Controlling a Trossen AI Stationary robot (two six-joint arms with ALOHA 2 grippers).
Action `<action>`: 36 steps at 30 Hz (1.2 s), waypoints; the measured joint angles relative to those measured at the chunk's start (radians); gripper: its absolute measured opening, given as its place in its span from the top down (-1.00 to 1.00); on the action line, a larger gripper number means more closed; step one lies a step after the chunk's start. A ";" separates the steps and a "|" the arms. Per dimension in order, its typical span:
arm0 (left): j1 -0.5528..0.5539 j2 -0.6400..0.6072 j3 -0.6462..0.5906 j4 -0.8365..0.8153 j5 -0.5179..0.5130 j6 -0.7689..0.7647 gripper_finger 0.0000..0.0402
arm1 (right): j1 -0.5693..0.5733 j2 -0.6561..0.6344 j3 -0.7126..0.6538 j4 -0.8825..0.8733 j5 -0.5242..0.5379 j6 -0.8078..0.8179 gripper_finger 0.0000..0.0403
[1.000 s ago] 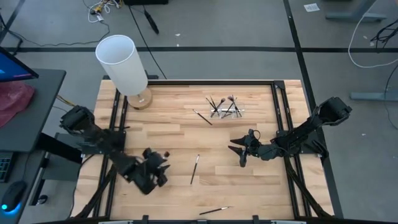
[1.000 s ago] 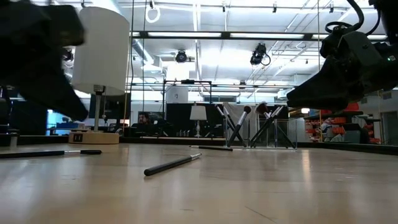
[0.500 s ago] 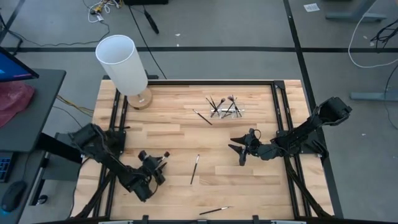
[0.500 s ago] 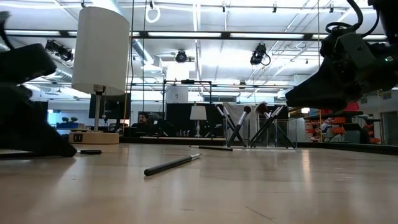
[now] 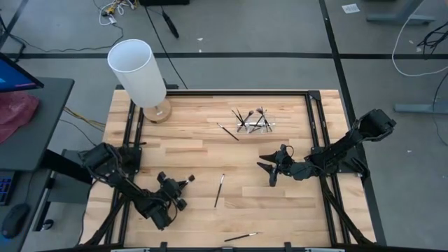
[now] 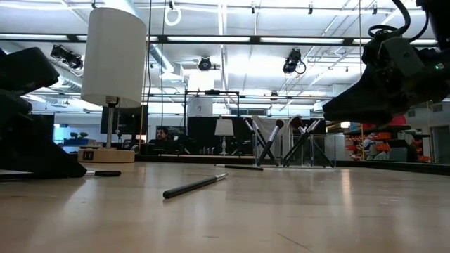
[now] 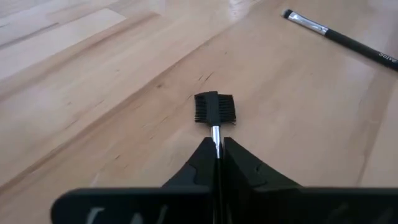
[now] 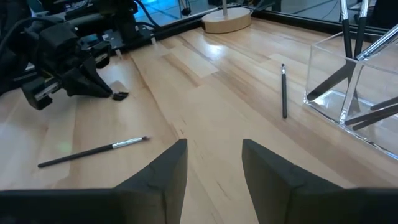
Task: Put items in baskets/containers
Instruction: Put the black eyebrow brush into the transparent organizer
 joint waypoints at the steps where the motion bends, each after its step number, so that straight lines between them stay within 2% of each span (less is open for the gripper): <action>1: 0.002 0.000 0.000 0.006 -0.002 0.005 0.93 | 0.000 0.000 0.000 0.002 0.000 0.000 0.22; 5: 0.012 -0.038 -0.004 0.016 0.023 0.031 0.94 | 0.000 0.000 0.000 0.022 -0.009 -0.002 0.22; 10: 0.051 -0.133 -0.006 0.027 0.099 0.157 0.95 | 0.000 0.000 0.000 0.061 -0.027 -0.021 0.22; 16: 0.138 -0.198 -0.007 0.130 0.116 0.404 1.00 | 0.000 0.000 0.000 0.126 -0.067 -0.075 0.22; 24: 0.246 -0.200 -0.005 0.404 0.143 0.763 0.99 | 0.000 0.000 0.000 0.127 -0.090 -0.083 0.22; 29: 0.278 -0.212 -0.004 0.420 0.132 0.891 0.99 | 0.000 0.000 0.000 0.126 -0.091 -0.083 0.22; 32: 0.292 -0.254 -0.005 0.386 0.195 0.969 0.84 | 0.000 0.000 0.000 0.124 -0.091 -0.083 0.22; 36: 0.313 -0.336 -0.023 0.322 0.327 1.054 0.50 | 0.000 0.000 0.000 0.115 -0.090 -0.083 0.22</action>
